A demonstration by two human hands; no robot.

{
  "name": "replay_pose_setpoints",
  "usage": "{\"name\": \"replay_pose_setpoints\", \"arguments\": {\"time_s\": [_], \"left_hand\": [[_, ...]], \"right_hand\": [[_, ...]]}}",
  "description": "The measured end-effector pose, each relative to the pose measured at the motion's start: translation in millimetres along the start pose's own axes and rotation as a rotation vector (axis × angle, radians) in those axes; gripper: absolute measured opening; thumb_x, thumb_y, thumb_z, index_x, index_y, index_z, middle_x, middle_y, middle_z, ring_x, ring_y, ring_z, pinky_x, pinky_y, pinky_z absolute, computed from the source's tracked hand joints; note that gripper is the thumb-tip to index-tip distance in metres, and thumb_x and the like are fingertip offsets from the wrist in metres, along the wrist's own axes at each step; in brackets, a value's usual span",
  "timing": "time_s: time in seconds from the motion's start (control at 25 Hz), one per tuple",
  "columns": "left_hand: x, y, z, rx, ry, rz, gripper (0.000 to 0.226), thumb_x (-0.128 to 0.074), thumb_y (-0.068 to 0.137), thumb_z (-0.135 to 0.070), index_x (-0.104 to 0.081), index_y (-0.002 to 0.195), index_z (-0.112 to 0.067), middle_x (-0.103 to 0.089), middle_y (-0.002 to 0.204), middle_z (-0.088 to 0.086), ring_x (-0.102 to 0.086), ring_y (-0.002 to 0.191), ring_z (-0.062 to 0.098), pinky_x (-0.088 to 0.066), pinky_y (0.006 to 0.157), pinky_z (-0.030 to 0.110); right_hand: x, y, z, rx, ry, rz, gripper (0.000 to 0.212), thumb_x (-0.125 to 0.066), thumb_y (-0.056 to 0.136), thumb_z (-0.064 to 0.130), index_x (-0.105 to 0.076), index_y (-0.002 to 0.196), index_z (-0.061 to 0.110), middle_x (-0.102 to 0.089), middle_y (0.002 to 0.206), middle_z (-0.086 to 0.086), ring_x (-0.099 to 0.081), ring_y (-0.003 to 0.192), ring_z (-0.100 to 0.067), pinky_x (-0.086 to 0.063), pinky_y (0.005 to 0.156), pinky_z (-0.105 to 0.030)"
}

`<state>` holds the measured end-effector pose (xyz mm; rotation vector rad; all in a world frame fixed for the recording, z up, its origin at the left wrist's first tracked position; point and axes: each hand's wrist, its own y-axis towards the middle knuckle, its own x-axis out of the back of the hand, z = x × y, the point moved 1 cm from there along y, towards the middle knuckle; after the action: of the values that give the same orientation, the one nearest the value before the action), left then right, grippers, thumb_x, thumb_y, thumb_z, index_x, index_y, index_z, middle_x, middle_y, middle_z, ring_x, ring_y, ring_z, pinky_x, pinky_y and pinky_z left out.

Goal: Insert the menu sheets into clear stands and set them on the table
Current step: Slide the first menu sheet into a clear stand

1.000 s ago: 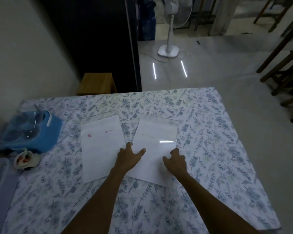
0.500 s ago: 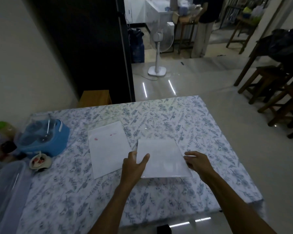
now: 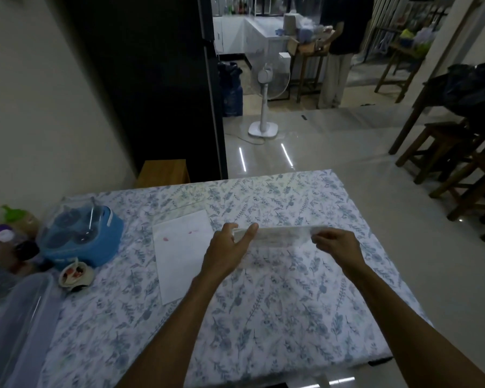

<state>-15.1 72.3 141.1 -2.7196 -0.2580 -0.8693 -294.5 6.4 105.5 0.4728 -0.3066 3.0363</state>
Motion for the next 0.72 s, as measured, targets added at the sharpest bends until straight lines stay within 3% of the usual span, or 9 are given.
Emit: {"name": "replay_pose_setpoints", "arguments": {"time_s": [0.12,0.28,0.48,0.72], "left_hand": [[9.5,40.6,-12.5,-0.035,0.155,-0.019,0.088,-0.048,0.068,-0.090,-0.052,0.130,-0.027,-0.064,0.119,0.002,-0.063,0.105,0.022,-0.054,0.085,0.041],[11.3,91.3,-24.9,-0.051,0.304,-0.146,0.033,-0.057,0.096,-0.043,-0.058,0.123,-0.023,-0.069,0.115,0.002,-0.066,0.096,0.023,-0.049,0.070,0.034],[10.6,131.1,-30.2,-0.023,0.346,-0.166,0.023,-0.059,0.096,-0.036,-0.061,0.113,-0.021,-0.069,0.108,0.003,-0.065,0.092,0.025,-0.049,0.071,0.035],[8.8,146.5,-24.1,0.011,0.379,-0.160,0.023,-0.066,0.091,-0.038,-0.063,0.107,-0.021,-0.070,0.100,0.000,-0.064,0.085,0.022,-0.054,0.071,0.038]], "right_hand": [[-8.1,48.5,17.4,0.098,-0.196,-0.010,0.007,-0.077,0.082,0.015,-0.079,0.088,0.018,-0.078,0.082,0.001,-0.073,0.079,-0.015,-0.061,0.082,-0.038],[-20.8,100.3,33.4,0.245,-0.412,0.017,0.008,-0.075,0.084,0.016,-0.078,0.091,0.012,-0.078,0.087,-0.002,-0.069,0.074,-0.011,-0.050,0.065,-0.018],[-30.3,138.6,38.6,0.286,-0.526,0.054,0.007,-0.075,0.084,0.017,-0.074,0.086,0.011,-0.076,0.083,-0.006,-0.068,0.072,-0.018,-0.057,0.067,-0.032],[-29.3,149.0,34.6,0.292,-0.540,0.108,0.007,-0.076,0.083,0.018,-0.073,0.087,0.013,-0.075,0.081,-0.003,-0.068,0.071,-0.016,-0.056,0.066,-0.029]]}}
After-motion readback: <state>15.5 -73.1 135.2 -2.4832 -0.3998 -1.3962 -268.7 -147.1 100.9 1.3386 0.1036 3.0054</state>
